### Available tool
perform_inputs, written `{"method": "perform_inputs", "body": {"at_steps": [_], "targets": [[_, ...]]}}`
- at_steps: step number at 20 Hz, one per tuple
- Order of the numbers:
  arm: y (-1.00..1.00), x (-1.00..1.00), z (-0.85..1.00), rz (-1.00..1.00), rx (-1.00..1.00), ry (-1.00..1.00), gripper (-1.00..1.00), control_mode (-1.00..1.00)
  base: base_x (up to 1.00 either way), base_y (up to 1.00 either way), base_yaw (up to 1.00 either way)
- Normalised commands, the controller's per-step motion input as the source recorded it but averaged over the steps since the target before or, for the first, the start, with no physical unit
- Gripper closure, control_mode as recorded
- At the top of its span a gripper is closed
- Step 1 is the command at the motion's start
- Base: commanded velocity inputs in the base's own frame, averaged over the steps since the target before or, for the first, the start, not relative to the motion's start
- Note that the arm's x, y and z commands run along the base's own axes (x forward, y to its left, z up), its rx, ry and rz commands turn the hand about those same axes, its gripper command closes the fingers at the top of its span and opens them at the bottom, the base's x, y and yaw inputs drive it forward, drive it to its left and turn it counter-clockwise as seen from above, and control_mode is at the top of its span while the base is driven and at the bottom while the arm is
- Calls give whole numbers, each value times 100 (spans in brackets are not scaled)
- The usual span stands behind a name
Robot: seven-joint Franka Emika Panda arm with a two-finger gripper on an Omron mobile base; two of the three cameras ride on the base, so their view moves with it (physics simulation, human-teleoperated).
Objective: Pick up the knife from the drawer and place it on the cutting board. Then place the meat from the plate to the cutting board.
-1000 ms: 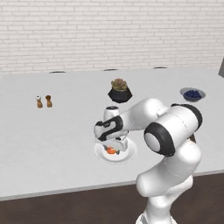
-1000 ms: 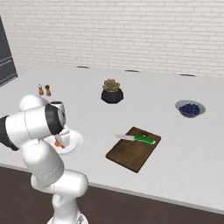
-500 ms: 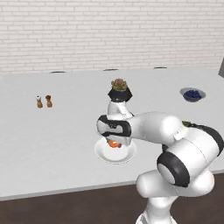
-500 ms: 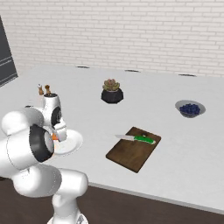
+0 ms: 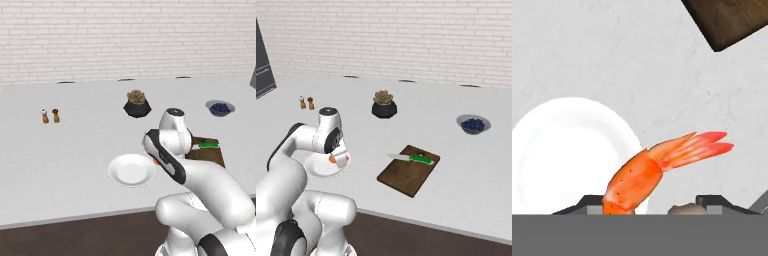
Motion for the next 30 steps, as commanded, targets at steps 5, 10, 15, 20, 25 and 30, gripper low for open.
{"method": "perform_inputs", "body": {"at_steps": [5, 10, 15, 20, 25, 30], "targets": [[-100, 0, 3, -18, 0, 0, 100, -100, 0, 0, 0], [-100, 0, 0, -20, 0, 0, 100, -100, 0, 0, 0], [-100, 0, 0, -18, 1, 4, 100, -100, 0, 0, 0], [-100, 13, 0, -11, 7, 10, 100, -100, 0, 0, 0], [-83, 73, -5, 0, 11, 18, 100, -100, 0, 0, 0], [-34, 76, -27, 0, 5, 16, 100, -100, 0, 0, 0]]}}
